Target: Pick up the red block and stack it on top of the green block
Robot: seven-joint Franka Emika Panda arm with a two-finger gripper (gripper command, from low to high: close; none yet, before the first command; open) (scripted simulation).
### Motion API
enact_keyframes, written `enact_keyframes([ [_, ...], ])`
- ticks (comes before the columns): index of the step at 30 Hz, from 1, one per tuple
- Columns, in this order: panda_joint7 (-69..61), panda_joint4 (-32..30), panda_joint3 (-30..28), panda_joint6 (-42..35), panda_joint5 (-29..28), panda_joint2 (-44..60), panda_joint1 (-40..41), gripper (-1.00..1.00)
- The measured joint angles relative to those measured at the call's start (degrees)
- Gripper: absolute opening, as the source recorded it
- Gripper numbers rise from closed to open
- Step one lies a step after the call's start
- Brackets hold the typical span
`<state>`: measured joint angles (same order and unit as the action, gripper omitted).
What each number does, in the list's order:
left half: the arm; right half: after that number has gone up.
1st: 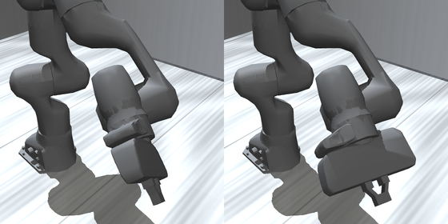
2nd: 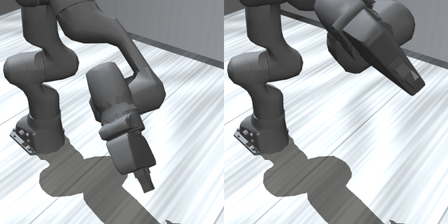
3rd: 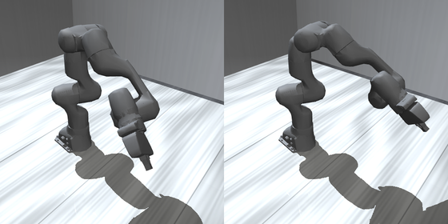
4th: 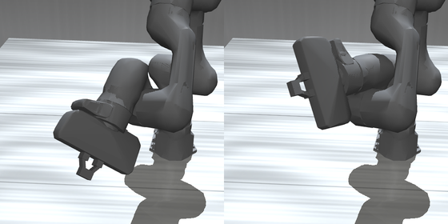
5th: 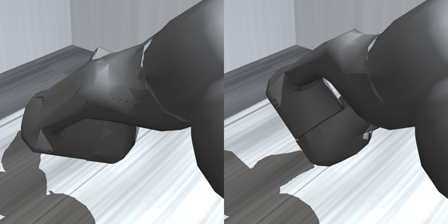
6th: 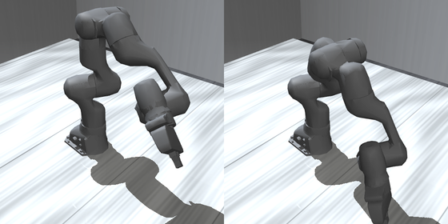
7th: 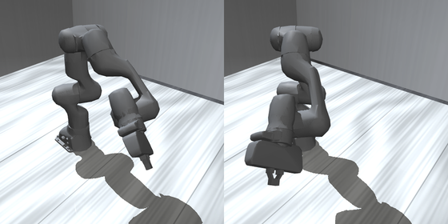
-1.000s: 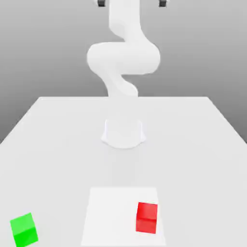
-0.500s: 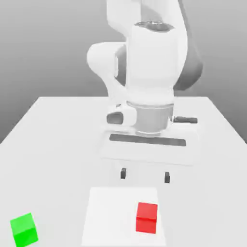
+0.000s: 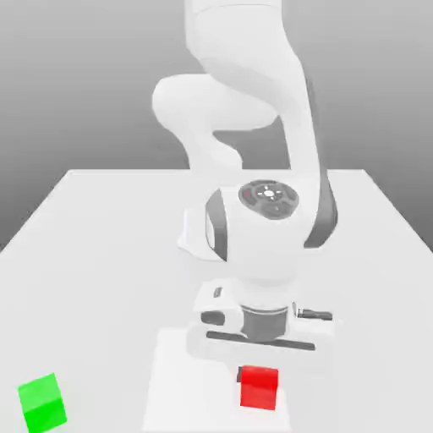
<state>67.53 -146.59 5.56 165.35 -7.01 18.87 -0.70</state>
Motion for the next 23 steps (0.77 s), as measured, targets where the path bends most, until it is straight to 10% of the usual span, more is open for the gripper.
enact_keyframes([
  [18, 0.93, 13.79, -13.34, -14.48, 12.27, -0.59, 18.79, -1.0],
  [19, 0.64, 14.24, -13.2, -12.85, 12.96, 1.53, 19.41, 1.0],
  [23, 0.64, 14.24, -13.2, -12.85, 12.96, 1.53, 19.41, 1.0],
])
